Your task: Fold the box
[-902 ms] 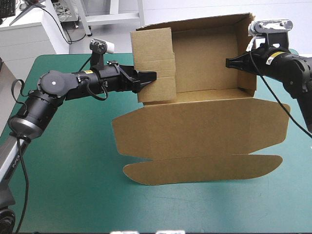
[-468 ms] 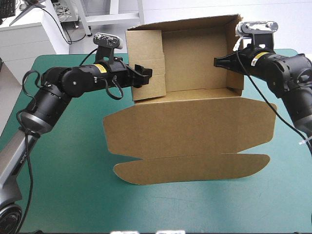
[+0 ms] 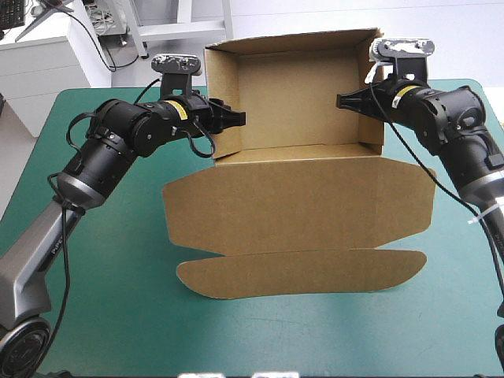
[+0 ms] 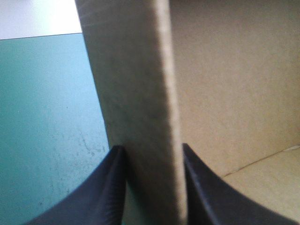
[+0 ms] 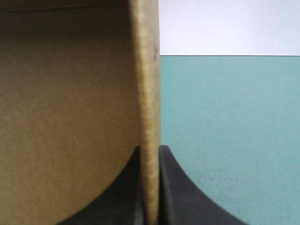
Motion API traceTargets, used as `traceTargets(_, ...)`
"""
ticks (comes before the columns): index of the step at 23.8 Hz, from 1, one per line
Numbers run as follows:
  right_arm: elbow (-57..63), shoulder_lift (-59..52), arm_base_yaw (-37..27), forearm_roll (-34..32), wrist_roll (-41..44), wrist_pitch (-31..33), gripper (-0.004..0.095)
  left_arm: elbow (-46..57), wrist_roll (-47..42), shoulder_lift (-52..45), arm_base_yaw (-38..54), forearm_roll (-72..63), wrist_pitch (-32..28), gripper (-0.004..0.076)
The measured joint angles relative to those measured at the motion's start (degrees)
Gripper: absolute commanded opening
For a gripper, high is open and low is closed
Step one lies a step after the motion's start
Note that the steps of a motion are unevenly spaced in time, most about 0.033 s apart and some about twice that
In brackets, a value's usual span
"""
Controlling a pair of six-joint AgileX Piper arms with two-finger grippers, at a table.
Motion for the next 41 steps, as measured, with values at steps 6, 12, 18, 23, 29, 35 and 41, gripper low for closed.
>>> traceTargets(6, 0.0, 0.0, -0.1, -0.2, 0.6, -0.3, -0.0011, 0.0, -0.6, 0.4, 0.5, 1.6, -0.6, -0.0008)
traceTargets(12, 0.0, 0.0, -0.1, 0.4, 0.3, 1.3, -0.0012, 0.0, 0.1, 0.4, 0.5, 2.2, 0.3, -0.0008)
traceTargets(18, -0.1, 4.7, 0.1, 4.6, -2.9, 11.7, -0.0013, 0.0, 0.3, 2.8, 0.2, 4.7, 11.1, -0.0008)
traceTargets(23, -0.1, 10.9, 0.1, 8.0, -5.6, 17.3, -0.0013, 0.0, 1.7, 8.3, 0.1, 5.6, 18.3, -0.0008)
traceTargets(29, -0.1, 16.9, 0.1, 8.4, -6.0, 20.0, -0.0014, 0.0, 2.6, 14.5, 0.1, 4.7, 20.4, -0.0008)
traceTargets(35, -0.1, 19.9, 0.1, 8.6, -6.4, 20.0, -0.0013, -0.2, 3.0, 17.4, 0.6, 3.6, 21.0, -0.0008)
traceTargets(41, -0.1, 22.1, 0.1, 9.4, -7.6, 20.2, -0.0011, -0.3, 5.5, 20.1, 3.6, -1.7, 22.1, -0.0008)
